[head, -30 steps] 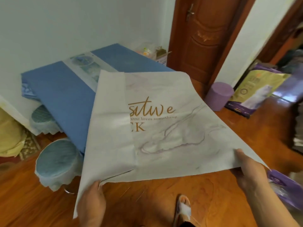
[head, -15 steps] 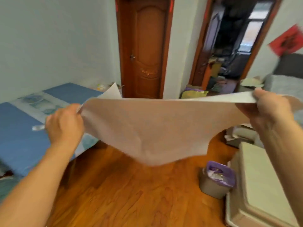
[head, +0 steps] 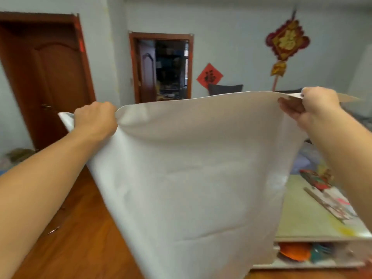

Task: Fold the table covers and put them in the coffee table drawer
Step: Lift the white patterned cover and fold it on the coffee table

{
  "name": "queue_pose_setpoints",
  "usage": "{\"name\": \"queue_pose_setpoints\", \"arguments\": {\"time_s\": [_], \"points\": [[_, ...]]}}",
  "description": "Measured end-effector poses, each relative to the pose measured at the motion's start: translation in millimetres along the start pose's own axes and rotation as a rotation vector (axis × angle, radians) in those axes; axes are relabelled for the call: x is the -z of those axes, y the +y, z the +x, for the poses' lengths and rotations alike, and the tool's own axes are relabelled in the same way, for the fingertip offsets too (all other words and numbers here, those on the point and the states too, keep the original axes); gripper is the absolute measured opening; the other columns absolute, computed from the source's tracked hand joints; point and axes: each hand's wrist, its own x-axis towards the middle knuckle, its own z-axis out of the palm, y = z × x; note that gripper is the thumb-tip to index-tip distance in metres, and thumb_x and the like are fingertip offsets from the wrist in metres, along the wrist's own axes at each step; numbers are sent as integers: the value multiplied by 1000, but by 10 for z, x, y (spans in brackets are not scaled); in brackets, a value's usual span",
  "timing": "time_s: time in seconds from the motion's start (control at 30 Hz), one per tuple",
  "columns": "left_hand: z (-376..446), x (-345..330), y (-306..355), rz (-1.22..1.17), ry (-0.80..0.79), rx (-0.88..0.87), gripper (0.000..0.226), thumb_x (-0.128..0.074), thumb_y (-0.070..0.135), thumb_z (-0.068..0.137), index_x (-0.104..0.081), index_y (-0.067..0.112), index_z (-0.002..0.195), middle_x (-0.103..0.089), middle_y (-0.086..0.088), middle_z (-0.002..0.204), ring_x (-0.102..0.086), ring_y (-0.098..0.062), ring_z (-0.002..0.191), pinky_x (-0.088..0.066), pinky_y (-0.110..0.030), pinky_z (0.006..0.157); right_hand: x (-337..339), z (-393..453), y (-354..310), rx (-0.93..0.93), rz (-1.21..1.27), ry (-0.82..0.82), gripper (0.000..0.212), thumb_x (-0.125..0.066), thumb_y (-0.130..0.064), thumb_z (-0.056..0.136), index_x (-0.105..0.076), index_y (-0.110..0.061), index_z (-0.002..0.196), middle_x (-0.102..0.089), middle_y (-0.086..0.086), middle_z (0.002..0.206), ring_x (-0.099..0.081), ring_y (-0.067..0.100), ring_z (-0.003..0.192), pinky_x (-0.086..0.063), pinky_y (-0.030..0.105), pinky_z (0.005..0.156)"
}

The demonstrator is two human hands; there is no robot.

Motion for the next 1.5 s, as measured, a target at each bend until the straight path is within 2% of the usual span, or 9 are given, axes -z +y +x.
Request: {"name": "queue_pose_setpoints", "arguments": {"time_s": [0.3, 0.43, 0.57, 0.77, 0.97, 1.1, 1.3, 1.43, 1.5], "points": [[120, -814, 2145, -86, -131, -287, 35, -56, 11, 88, -71, 24, 117, -63, -16, 114, -63, -44, 104, -47, -45, 82, 1153, 1262, -190, 102, -43, 244, 31, -28, 0, 100, -48, -13, 120, -59, 10, 87, -64, 17, 42, -59, 34, 50], [286, -1162, 2888, -132, -150, -356, 37, -51, 17, 97, -68, 38, 123, -54, -12, 108, -61, -46, 101, -45, -45, 77, 1421, 1986, -262, 126, -91, 330, 43, -23, 1, 98, -46, -11, 133, -58, 9, 85, -62, 19, 43, -57, 31, 48], [586, -1467, 3482, -128, -186, -324, 21, -56, 23, 99, -70, 22, 115, -50, -13, 105, -59, -47, 98, -46, -48, 77, 1713, 2666, -250, 98, -130, 388, 40, -23, 3, 98, -45, -12, 127, -59, 13, 105, -63, 21, 55, -58, 34, 47], [839, -1645, 4399, -75, -215, -330, 32, -58, 34, 100, -66, 10, 119, -49, -14, 110, -58, -43, 92, -48, -47, 77, 2293, 3518, -190, 13, -81, 421, 45, -22, 2, 100, -46, -16, 134, -63, 11, 110, -68, 21, 65, -57, 35, 44], [802, -1700, 5004, 154, 45, -348, 18, -64, 33, 95, -78, 23, 89, -66, -6, 81, -51, -33, 87, -41, -41, 78, 2773, 4354, -166, -57, -125, 319, 46, -25, -1, 100, -43, -14, 140, -67, 12, 108, -69, 20, 47, -61, 43, 53], [632, -1586, 5311, -6, -90, -198, 25, -59, 39, 99, -72, 21, 89, -61, -6, 79, -57, -35, 75, -44, -38, 67, 3001, 4770, -192, -122, -144, 161, 30, -32, -3, 104, -48, -14, 126, -66, 10, 117, -72, 21, 68, -56, 36, 39], [407, -1544, 5499, 193, -12, -182, 32, -56, 44, 101, -69, 23, 80, -51, -1, 63, -62, -35, 67, -33, -34, 62, 2982, 5180, -227, -186, -148, 123, 46, -31, -2, 102, -47, -15, 143, -67, 10, 118, -75, 21, 69, -57, 36, 42], [573, -1416, 5560, 274, 22, -126, 33, -53, 44, 101, -68, 22, 82, -62, -4, 69, -63, -34, 70, -32, -33, 61, 2733, 5439, -276, -139, -171, 67, 44, -41, -6, 102, -44, -16, 144, -62, 8, 110, -66, 17, 79, -58, 36, 59], [718, -1385, 5598, 288, 35, -104, 33, -55, 42, 101, -64, 20, 78, -59, -4, 67, -59, -33, 66, -33, -34, 63, 2608, 5636, -243, -85, -296, 103, 48, -51, -12, 98, -44, -14, 145, -53, 8, 134, -60, 21, 99, -58, 37, 65]]}}
